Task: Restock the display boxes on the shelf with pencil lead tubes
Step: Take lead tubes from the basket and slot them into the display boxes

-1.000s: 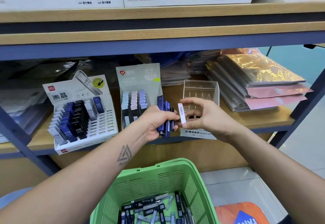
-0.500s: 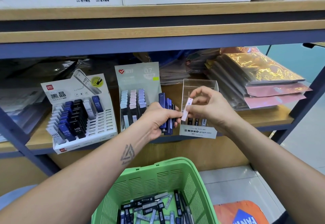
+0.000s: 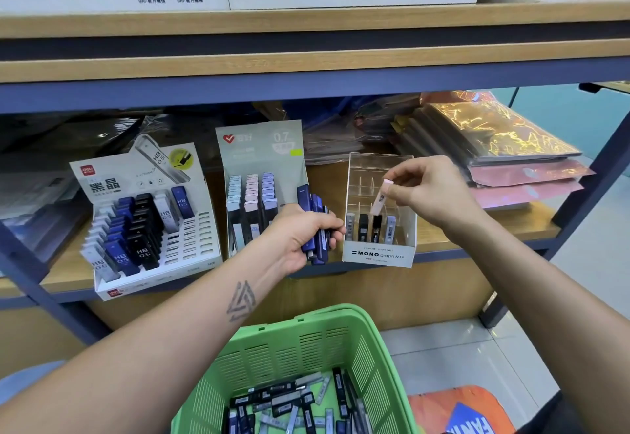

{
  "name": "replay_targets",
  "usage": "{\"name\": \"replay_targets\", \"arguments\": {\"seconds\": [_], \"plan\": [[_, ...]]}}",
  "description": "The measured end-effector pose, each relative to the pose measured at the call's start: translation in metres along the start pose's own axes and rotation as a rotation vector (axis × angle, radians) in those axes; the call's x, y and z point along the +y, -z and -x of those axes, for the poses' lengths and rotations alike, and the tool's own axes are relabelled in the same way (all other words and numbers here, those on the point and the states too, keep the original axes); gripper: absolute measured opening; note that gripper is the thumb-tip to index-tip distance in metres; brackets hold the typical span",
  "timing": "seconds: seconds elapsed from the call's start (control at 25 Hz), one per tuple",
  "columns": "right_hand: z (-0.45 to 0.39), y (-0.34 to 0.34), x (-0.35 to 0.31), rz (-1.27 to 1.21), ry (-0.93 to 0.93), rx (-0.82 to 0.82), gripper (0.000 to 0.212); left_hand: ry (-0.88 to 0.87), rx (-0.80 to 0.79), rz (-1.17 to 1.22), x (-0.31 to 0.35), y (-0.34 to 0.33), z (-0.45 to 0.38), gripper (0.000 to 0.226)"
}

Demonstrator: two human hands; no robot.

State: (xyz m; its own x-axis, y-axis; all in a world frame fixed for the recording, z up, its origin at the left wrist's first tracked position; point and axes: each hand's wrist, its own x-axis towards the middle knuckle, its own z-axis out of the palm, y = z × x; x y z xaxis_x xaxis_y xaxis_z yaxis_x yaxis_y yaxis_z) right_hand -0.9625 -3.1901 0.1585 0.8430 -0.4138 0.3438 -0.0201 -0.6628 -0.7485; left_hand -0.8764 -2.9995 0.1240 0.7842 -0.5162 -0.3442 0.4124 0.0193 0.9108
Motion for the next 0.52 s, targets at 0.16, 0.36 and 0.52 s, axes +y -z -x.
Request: {"name": "replay_targets", "arguments": {"seconds": [0.16,0.36,0.52], "plan": [[0.0,0.017,0.009,0.28,-0.007,-0.042,0.009,0.005,-0.02,-0.044,-0.005,-0.003,0.0,0.012],[0.008,0.014,0.028,0.563,0.021,-0.029,0.004,0.008,-0.027,-0.084,-0.01,-0.011,0.0,0.008],[0.01,0.0,0.043,0.595,0.01,-0.009,0.009,0.029,-0.033,-0.09,-0.013,-0.012,-0.001,0.009]]}}
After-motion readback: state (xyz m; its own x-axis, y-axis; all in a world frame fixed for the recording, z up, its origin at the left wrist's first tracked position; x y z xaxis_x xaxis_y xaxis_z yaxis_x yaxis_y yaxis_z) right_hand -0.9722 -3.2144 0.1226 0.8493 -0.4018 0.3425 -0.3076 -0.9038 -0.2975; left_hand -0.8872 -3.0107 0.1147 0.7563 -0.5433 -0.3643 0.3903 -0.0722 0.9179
